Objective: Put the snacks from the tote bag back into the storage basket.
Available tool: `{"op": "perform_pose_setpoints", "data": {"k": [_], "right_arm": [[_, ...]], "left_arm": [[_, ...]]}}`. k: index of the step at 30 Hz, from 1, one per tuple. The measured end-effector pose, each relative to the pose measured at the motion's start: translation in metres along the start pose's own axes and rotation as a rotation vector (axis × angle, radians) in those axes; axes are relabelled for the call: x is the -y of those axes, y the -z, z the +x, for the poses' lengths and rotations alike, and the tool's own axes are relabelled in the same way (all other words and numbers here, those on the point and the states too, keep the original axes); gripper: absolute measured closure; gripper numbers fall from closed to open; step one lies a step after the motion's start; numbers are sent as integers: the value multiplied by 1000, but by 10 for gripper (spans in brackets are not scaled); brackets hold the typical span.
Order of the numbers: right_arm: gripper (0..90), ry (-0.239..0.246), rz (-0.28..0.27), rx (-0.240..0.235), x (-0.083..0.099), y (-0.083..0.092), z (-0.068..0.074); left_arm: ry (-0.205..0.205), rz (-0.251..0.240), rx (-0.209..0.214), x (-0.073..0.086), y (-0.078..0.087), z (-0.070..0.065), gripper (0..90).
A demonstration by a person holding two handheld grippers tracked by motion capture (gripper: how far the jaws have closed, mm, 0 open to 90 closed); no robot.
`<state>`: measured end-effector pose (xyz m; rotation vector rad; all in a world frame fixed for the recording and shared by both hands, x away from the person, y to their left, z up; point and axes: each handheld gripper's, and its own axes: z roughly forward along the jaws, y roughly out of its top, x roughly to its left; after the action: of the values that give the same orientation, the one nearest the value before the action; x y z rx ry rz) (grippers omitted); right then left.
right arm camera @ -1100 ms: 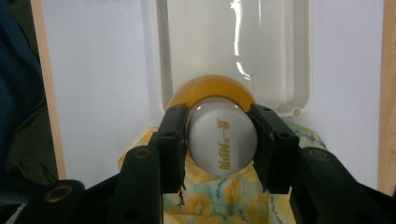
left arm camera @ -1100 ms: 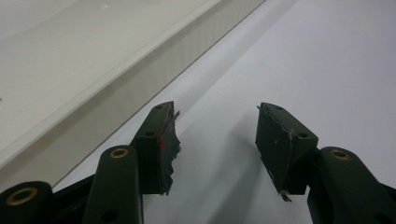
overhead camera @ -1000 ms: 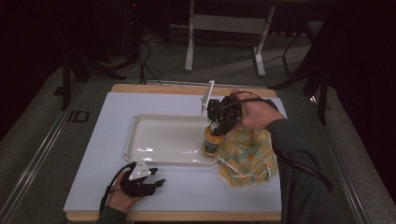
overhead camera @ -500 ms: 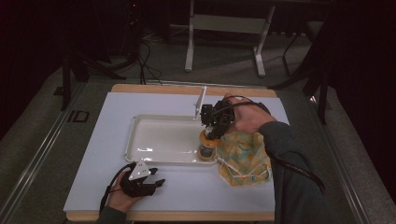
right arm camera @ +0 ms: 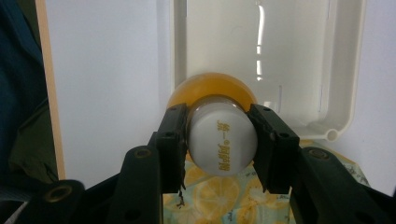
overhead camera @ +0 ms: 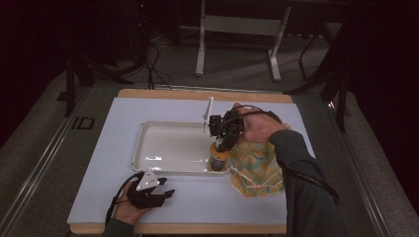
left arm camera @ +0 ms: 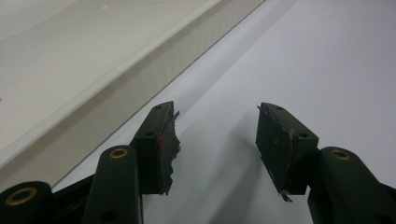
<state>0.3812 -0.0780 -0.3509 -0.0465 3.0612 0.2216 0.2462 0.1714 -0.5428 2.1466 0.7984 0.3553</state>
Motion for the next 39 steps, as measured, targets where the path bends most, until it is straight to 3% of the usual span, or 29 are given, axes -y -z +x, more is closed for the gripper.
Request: {"op": "perform_pose_setpoints", "data": {"k": [7, 13, 22, 28, 39], "right_arm": [[587, 6, 19, -5, 1, -5, 0], [587, 7, 0, -8, 0, -6, -1], [569, -42, -40, -28, 5, -8, -4], [475, -59, -18, -33, 5, -13, -5], [400, -96, -11, -29, 6, -15, -6]], "left_arm": [[3, 1, 0, 0, 0, 0, 475], [-1, 3, 0, 0, 0, 0, 474], [-2, 4, -1, 0, 0, 0, 475], [-2, 3, -1, 0, 0, 0, 475], [-2, 2, 0, 0, 0, 0, 474]]}}
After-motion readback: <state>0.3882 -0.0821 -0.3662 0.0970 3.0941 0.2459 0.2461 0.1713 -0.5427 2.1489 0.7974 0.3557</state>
